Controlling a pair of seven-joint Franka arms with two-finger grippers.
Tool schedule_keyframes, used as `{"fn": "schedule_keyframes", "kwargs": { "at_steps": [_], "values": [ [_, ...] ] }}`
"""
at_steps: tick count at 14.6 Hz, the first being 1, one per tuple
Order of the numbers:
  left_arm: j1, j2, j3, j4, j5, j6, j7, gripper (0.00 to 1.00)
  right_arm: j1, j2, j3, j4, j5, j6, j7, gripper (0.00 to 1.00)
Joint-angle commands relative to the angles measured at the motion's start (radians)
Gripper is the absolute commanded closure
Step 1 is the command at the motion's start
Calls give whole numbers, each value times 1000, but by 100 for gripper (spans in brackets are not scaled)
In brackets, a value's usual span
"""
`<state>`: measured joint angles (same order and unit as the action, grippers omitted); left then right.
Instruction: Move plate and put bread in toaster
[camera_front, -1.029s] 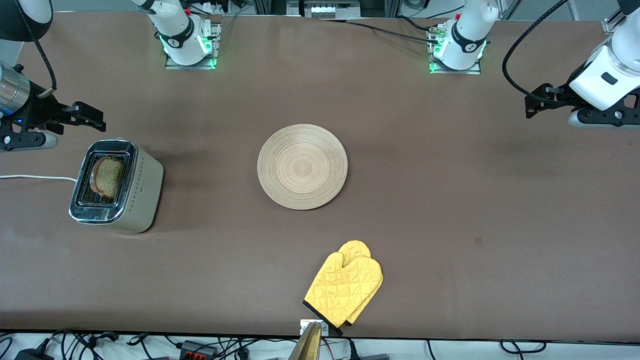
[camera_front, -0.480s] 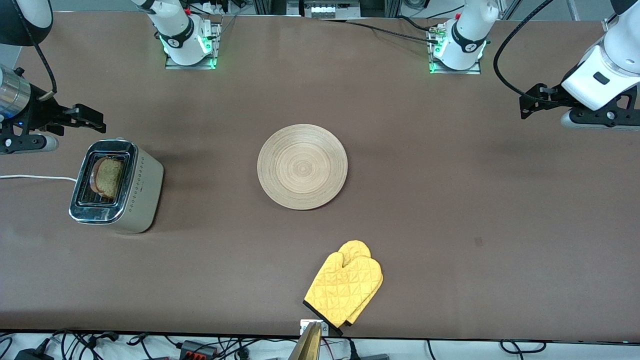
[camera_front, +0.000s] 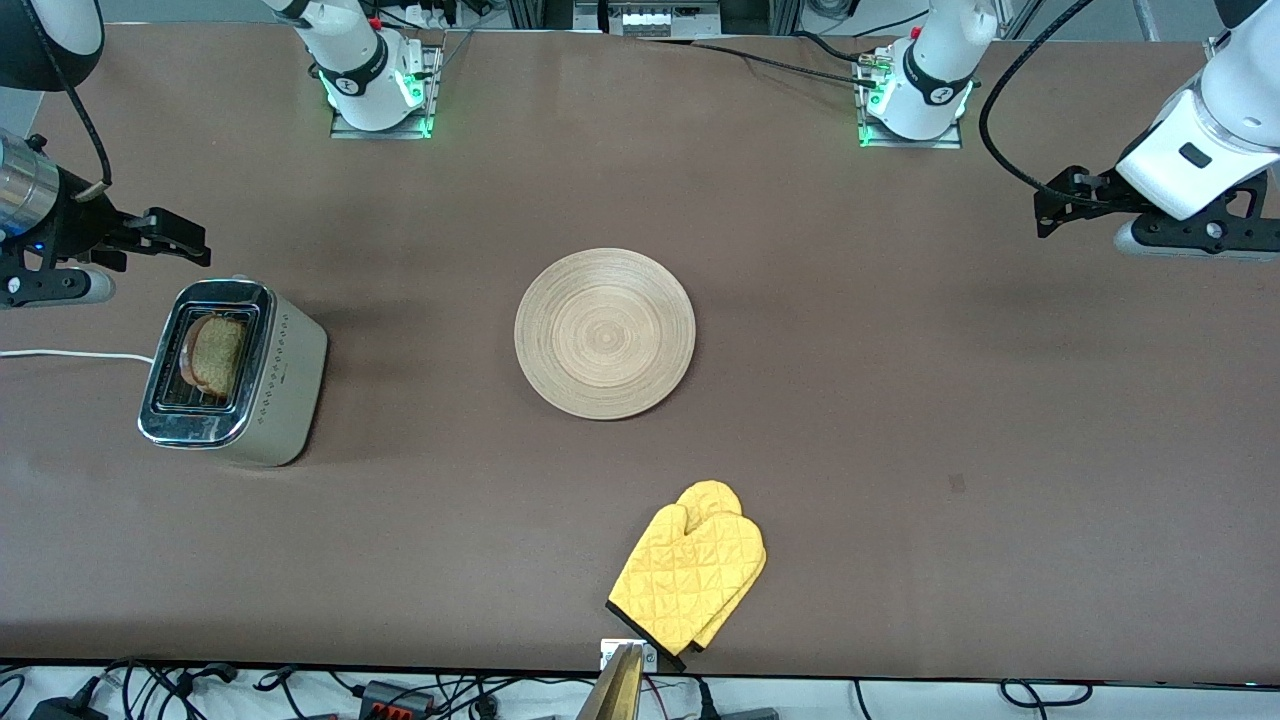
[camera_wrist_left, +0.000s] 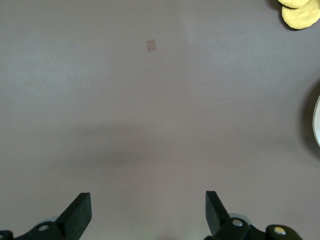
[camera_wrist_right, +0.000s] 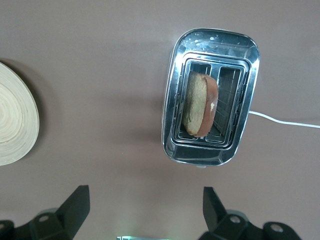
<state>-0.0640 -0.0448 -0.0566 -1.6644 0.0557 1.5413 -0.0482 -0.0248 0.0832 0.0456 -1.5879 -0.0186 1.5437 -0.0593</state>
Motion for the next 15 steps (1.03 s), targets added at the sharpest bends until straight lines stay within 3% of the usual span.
{"fn": "schedule_keyframes", "kwargs": {
  "at_steps": [1, 15],
  "values": [
    [0, 17, -20, 35, -2, -15, 5, 0, -6, 9, 4, 25, -6, -20, 7, 0],
    [13, 19, -17, 41, -4, -15, 4, 0, -7, 53, -3, 75, -3, 16, 27, 0]
  ]
}}
